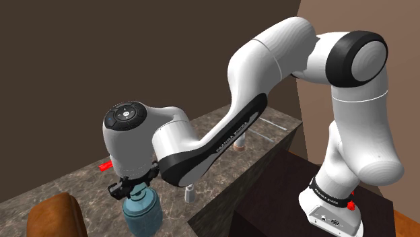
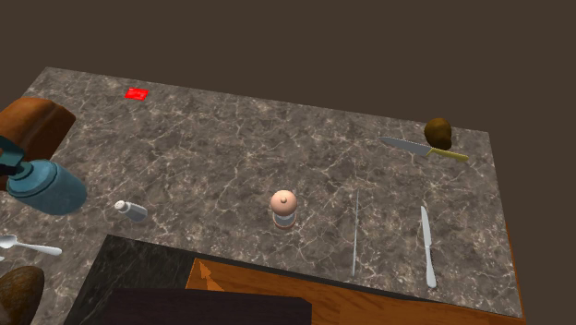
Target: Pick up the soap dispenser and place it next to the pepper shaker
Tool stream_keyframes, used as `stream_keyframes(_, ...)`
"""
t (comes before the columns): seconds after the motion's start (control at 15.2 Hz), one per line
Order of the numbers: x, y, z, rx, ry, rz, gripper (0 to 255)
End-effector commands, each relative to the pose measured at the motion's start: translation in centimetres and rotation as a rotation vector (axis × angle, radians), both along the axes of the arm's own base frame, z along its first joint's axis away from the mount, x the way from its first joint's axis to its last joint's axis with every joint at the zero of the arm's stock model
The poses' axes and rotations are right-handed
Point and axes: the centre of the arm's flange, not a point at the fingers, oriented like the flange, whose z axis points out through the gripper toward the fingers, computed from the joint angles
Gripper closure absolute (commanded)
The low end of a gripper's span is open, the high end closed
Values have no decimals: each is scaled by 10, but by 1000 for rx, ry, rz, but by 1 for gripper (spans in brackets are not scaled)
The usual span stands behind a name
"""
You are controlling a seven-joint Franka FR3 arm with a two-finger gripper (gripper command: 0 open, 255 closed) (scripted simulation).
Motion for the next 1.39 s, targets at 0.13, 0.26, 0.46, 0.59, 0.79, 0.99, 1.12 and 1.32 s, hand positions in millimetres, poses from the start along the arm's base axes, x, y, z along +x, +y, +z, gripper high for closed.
stream_keyframes(0.13, 0, 0, -20, 1, -1, 0, 255)
stream_keyframes(0.26, 0, 0, -31, 1, -1, 0, 255)
stream_keyframes(0.46, 0, 0, -33, 1, -1, 0, 255)
stream_keyframes(0.59, 0, 0, -33, 1, -1, 0, 255)
stream_keyframes(0.79, 0, 0, -33, 1, -1, 0, 255)
stream_keyframes(0.99, 0, 0, -33, 1, -1, 0, 0)
stream_keyframes(1.12, 0, 0, -33, 1, -1, 0, 0)
stream_keyframes(1.32, -8, 1, -8, 1, -1, 0, 0)
